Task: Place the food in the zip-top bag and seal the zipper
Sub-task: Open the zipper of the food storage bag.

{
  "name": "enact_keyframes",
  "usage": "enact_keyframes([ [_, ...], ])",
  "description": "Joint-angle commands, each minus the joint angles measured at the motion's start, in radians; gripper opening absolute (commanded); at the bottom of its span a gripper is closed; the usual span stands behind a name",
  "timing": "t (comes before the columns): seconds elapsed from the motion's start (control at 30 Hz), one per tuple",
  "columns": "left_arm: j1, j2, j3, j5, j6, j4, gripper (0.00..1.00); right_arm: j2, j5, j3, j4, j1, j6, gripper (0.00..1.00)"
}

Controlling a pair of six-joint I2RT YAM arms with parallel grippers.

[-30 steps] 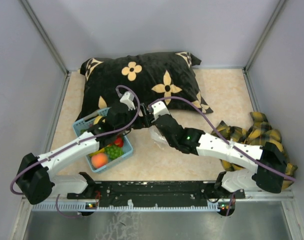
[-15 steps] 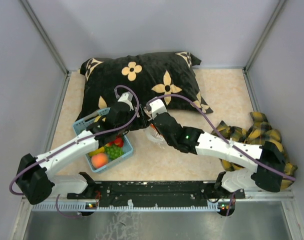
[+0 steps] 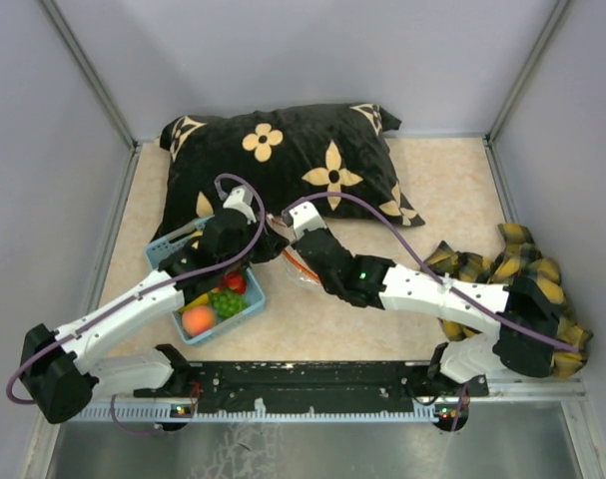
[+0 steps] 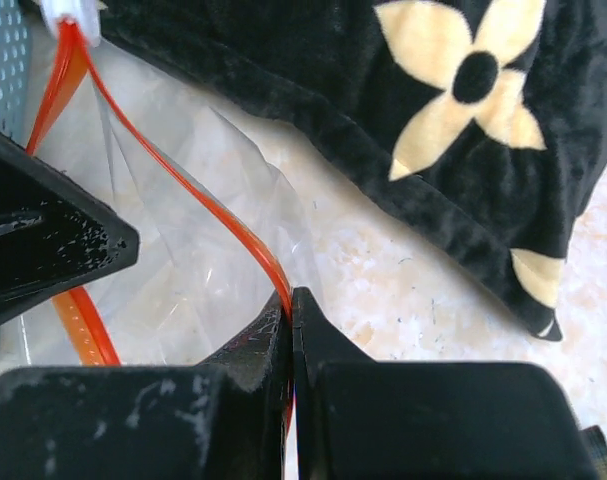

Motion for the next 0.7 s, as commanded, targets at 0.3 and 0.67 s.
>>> enact_keyframes([
  [0.3, 0.050, 0.026, -0.198, 0.266, -0.002, 0.517, 0.00, -0.127, 0.086, -0.034, 0.100, -0.038, -0.222, 0.07],
  [0.67, 0.053, 0.142, -0.278, 0.415, 0.015, 0.895, 0.00, -0.216, -0.166, -0.159, 0.097, -0.124, -0.210, 0.34],
])
